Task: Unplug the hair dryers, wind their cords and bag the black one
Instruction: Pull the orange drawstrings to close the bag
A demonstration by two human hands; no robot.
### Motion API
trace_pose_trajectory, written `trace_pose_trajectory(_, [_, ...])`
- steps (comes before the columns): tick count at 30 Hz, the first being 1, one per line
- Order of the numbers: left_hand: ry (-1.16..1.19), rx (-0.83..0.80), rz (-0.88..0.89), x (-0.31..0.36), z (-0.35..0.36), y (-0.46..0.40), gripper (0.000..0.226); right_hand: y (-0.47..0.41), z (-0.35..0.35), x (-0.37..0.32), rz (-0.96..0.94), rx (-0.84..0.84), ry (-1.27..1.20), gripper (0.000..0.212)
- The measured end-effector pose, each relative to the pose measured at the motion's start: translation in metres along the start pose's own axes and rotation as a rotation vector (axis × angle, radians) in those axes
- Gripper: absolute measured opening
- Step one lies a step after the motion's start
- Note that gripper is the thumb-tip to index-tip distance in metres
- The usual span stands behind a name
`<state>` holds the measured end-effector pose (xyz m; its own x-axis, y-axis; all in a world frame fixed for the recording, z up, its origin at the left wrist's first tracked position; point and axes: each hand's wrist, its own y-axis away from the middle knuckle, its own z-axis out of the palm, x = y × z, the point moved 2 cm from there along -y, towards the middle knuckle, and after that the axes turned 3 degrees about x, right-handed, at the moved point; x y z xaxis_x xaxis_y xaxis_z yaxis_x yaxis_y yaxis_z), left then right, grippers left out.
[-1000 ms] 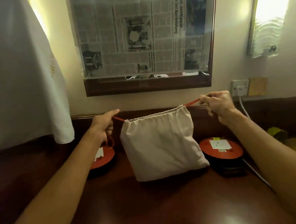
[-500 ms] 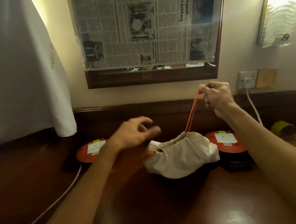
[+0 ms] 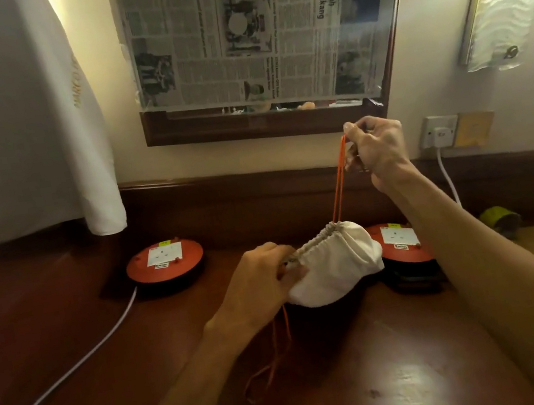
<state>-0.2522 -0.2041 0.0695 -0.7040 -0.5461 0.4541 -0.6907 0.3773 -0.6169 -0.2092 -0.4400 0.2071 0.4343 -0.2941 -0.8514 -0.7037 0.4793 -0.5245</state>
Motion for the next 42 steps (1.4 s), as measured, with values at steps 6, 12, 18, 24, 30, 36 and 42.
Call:
trace_pose_trajectory(6, [-0.018, 0.074, -0.025, -0.022, -0.007, -0.031, 0.016, -0.008, -0.035, 0.036, 0.203, -0.217, 0.710, 0.018])
trace_pose_trajectory(12, [-0.017, 0.087, -0.057, -0.023, -0.008, -0.058, 0.018, 0.053, -0.021, 0.025, 0.018, -0.726, 0.780, 0.051])
trace_pose_trajectory(18, [-0.017, 0.024, -0.080, -0.027, -0.014, -0.074, 0.020, 0.089, -0.005, 0.048, -0.268, -0.694, 0.889, 0.028])
trace_pose_trajectory(24, [0.024, -0.194, -0.119, -0.037, -0.030, -0.074, 0.036, 0.070, -0.015, 0.060, -0.277, -0.442, 0.644, 0.005])
trace_pose_trajectory(30, [-0.127, 0.064, -0.180, -0.042, -0.030, -0.060, 0.048, 0.064, -0.004, 0.066, -0.401, -0.295, 0.681, 0.019])
trace_pose_trajectory(36, [-0.153, 0.163, -0.161, -0.046, -0.027, -0.061, 0.030, 0.059, 0.005, 0.056, -0.364, -0.308, 0.651, 0.022])
trace_pose_trajectory(42, [-0.193, 0.297, 0.069, -0.048, -0.026, -0.051, 0.027, 0.052, -0.001, 0.053, -0.227, -0.303, 0.554, 0.025])
